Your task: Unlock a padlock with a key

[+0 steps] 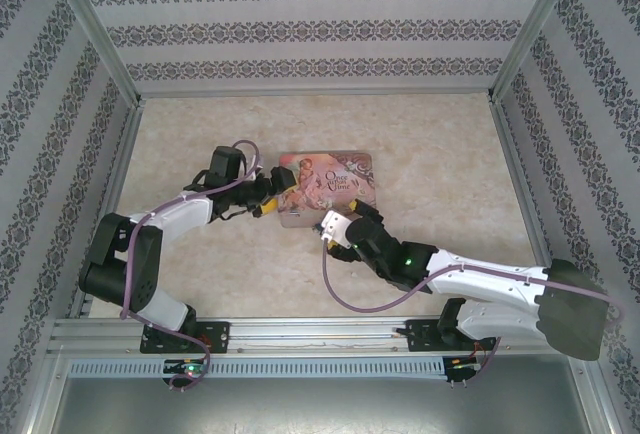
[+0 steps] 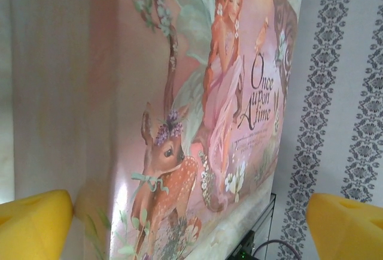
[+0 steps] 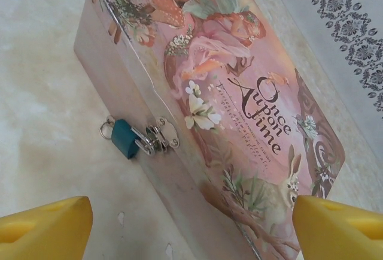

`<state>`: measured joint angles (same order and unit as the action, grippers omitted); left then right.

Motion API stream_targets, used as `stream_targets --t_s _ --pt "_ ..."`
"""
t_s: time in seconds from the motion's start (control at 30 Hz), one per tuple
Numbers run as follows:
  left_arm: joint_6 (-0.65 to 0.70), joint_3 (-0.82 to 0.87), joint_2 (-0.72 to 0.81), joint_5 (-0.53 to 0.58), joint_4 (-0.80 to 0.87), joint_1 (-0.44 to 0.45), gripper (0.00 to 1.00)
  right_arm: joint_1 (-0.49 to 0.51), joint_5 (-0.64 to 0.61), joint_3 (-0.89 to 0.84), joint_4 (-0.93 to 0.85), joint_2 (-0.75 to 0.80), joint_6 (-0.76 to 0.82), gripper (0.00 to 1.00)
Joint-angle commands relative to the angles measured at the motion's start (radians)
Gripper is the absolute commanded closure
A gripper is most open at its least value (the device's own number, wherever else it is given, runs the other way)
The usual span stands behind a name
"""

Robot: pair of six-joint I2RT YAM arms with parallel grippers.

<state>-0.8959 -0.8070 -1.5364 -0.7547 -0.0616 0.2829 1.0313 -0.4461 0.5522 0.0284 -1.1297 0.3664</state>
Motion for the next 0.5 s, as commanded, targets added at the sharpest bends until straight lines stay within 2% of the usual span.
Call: stream_targets --t_s 0.0,0.27,0.47 --pt "-0.021 -0.030 0.018 -0.001 -0.017 0.035 0.00 -0.004 -0.037 -0.011 -0.021 0.030 0.003 0.14" --pt "-0.036 -0.051 0.001 0.024 -0.031 0.082 0.00 -0.004 -0.048 -0.010 -0.036 0.027 0.015 0.13" --pt "0.037 -0.071 0.056 0.096 0.075 0.069 0.00 -0.004 -0.049 0.004 -0.044 0.013 0.019 0.13"
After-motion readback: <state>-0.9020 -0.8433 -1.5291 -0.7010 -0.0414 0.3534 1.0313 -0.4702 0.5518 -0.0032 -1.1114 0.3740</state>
